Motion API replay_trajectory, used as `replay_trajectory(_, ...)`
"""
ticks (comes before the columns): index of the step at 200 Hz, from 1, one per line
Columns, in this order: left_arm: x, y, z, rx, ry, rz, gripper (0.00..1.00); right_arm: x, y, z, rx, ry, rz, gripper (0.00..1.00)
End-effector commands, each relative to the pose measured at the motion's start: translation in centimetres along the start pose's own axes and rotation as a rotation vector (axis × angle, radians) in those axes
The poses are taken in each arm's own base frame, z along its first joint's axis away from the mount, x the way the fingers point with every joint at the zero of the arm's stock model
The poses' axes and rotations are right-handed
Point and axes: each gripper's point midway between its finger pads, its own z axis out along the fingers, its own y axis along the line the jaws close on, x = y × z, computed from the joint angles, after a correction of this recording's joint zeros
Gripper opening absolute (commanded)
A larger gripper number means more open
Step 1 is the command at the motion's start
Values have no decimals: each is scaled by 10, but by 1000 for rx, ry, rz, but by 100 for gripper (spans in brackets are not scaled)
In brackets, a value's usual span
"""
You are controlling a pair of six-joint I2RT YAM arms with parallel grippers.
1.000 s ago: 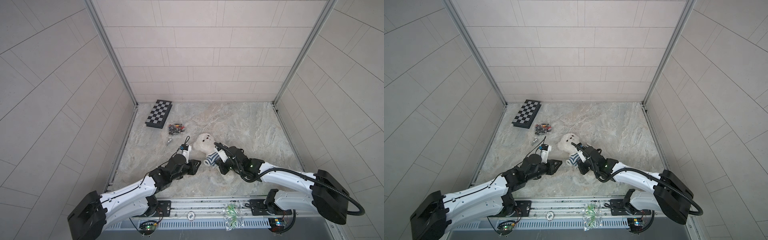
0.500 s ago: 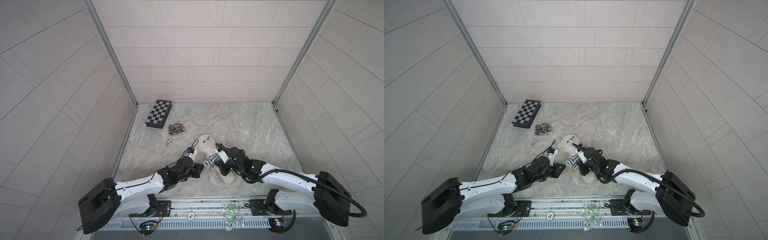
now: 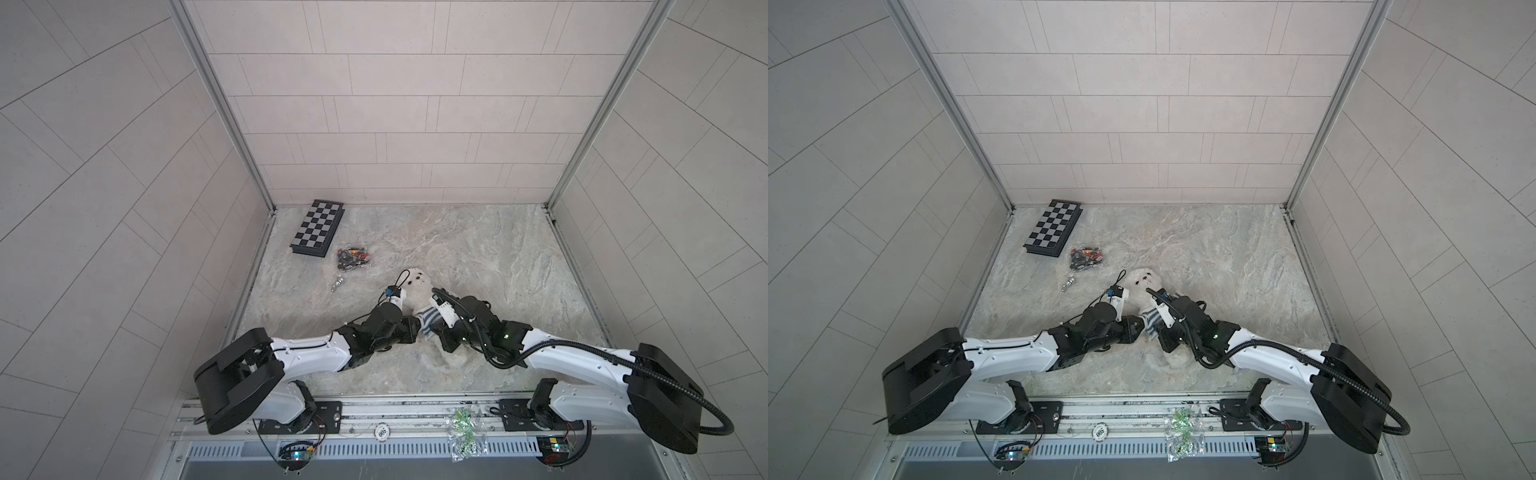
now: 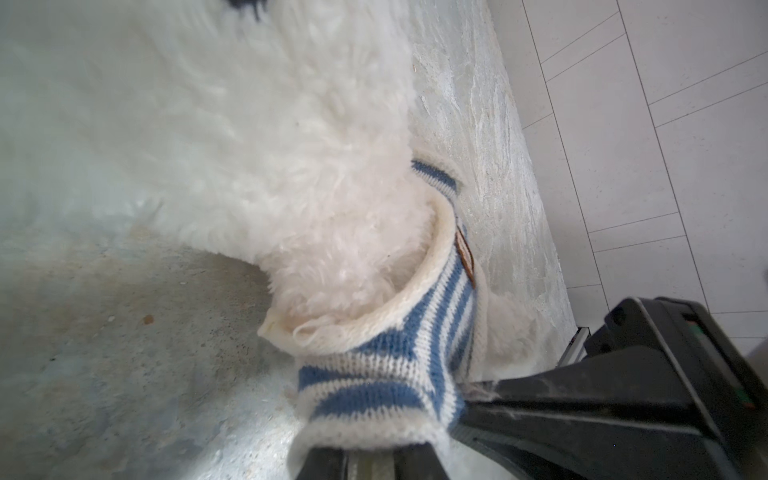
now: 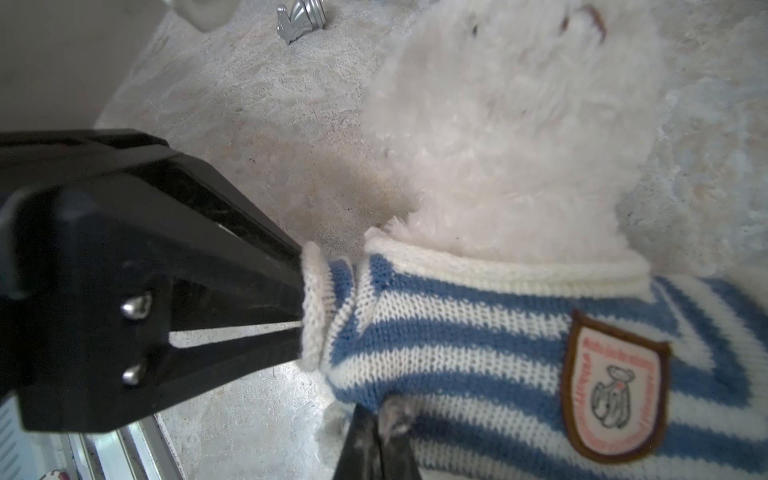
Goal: Dress the teddy bear
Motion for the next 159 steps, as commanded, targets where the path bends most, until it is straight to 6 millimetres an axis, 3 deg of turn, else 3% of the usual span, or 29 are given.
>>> replay_trajectory(1,-10,-10,3,38,-46,-39,30,5,-1,0,-4,0,20,0)
replay_trajectory(68,-16,11,7,104,-162,-305,21,15,-7,1,21,15,32,0)
replay_trajectory(159,-14,-6,29,195,-115,-345,28,21,-11,3,33,19,34,0)
